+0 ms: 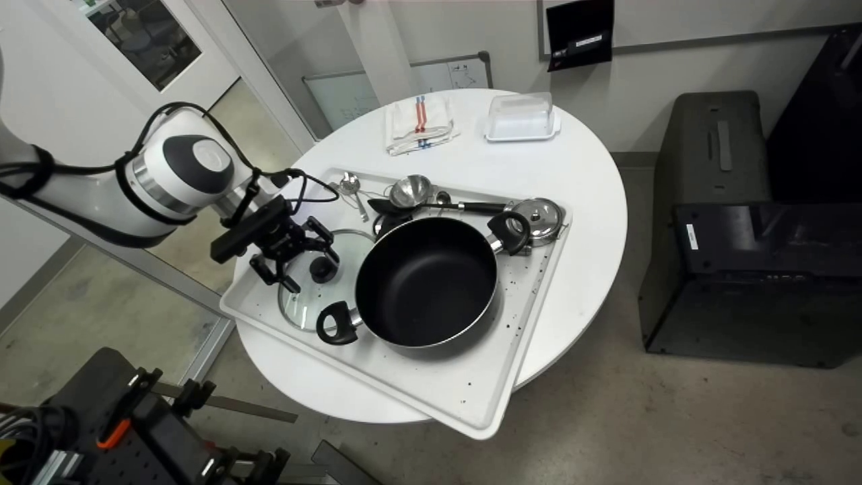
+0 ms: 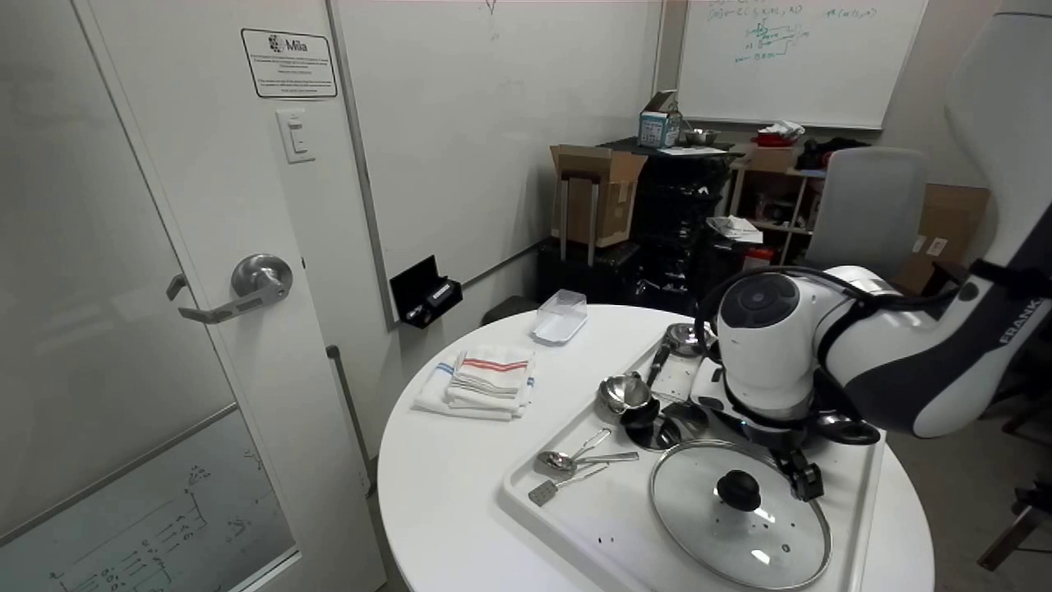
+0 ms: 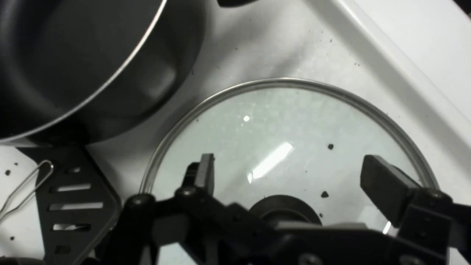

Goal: Move the pot's lid to the tray

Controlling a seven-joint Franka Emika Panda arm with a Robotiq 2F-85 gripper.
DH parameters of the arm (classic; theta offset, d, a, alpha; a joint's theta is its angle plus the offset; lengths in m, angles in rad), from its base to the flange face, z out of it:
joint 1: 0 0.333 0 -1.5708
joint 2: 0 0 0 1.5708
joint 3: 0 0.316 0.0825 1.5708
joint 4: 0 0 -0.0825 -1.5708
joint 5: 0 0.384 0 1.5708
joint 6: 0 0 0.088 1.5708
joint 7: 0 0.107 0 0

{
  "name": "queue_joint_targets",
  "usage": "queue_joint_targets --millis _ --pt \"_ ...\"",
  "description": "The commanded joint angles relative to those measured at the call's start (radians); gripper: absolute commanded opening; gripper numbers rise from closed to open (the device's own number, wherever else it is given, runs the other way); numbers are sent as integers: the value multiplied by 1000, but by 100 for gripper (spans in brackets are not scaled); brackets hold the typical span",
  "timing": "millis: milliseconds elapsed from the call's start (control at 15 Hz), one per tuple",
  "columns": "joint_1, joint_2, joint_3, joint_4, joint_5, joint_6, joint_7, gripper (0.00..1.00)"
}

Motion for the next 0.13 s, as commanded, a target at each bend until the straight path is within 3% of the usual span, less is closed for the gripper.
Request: queue_joint_targets --millis 0,67 --pt "-47 -147 29 -125 -1 -15 -74 100" --pt "-62 -179 40 -147 10 -23 -99 100"
